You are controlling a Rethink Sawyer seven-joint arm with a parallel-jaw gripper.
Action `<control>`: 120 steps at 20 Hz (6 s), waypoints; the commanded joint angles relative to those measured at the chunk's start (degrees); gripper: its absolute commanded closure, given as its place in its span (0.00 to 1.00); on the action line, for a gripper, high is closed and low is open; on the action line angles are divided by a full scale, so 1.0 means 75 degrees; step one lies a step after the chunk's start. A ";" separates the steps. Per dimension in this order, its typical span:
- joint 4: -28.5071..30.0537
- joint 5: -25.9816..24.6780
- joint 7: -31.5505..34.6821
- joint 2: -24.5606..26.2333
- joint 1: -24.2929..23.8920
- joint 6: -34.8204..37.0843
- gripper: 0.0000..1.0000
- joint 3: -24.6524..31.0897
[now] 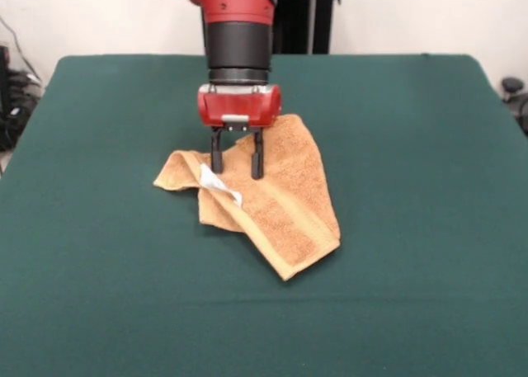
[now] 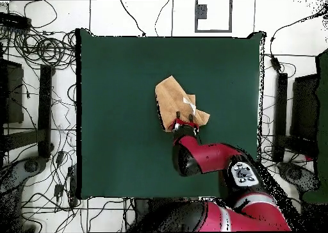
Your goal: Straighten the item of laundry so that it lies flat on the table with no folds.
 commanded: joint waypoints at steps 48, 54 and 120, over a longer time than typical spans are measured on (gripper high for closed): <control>0.1475 0.2661 0.0383 0.2447 -0.2730 0.4069 0.00 0.5393; 0.1545 0.2750 0.0427 0.2499 -0.2769 0.4022 0.00 0.5439; 0.1020 0.1095 -0.0492 -0.0441 -0.1947 0.4735 0.00 0.3798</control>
